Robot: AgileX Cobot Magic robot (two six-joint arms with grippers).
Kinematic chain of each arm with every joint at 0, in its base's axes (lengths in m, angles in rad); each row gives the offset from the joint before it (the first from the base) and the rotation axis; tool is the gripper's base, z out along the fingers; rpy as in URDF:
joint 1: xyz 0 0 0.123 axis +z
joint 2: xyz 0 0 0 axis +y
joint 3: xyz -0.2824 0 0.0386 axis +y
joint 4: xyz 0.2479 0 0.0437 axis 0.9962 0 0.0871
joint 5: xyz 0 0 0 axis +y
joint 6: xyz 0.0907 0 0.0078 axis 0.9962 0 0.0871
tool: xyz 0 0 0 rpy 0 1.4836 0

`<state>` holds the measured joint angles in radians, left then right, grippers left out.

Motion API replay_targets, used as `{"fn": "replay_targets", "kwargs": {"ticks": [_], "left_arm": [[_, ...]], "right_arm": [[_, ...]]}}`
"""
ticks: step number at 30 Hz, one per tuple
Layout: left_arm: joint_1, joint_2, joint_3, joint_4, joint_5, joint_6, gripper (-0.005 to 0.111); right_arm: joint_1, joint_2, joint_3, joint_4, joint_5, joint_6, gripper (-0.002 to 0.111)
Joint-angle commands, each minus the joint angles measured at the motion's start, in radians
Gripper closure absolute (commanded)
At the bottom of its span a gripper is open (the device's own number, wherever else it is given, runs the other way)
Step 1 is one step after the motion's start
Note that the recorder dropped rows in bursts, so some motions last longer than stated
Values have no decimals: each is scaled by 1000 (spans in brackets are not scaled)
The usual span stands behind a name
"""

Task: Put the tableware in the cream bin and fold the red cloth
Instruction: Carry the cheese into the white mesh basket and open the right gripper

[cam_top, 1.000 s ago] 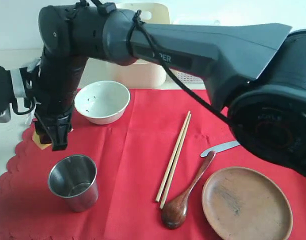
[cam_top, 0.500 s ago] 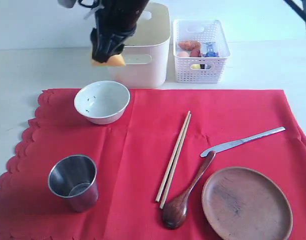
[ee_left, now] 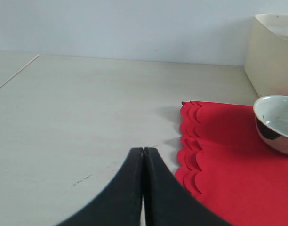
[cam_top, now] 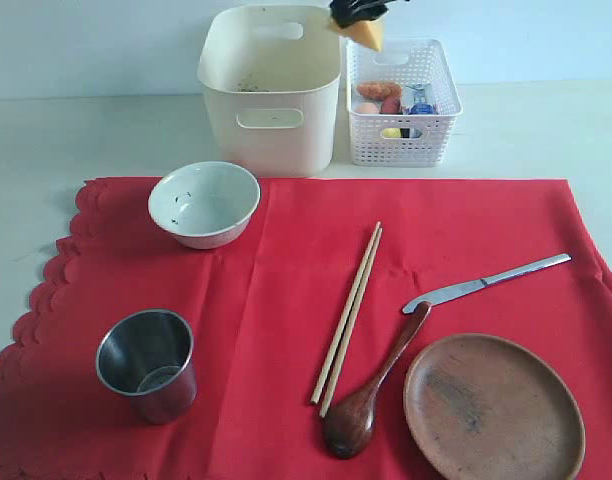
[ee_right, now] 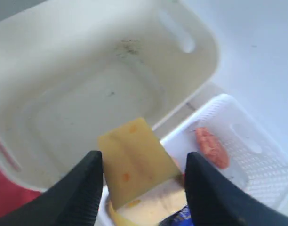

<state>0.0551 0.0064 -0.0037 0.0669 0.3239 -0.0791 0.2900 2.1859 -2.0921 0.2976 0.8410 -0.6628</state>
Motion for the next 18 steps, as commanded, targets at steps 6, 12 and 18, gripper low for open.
{"fn": "replay_targets", "kwargs": {"ticks": [6,12,18], "left_arm": [[-6,-6,4,-2,-4,-5,106],[-6,-6,4,-2,-4,-5,106],[-6,-6,4,-2,-4,-5,106]], "right_arm": [[-106,126,1,42,-218,166,108],[-104,189,1,42,-260,271,107],[-104,201,1,45,-272,363,79]]}}
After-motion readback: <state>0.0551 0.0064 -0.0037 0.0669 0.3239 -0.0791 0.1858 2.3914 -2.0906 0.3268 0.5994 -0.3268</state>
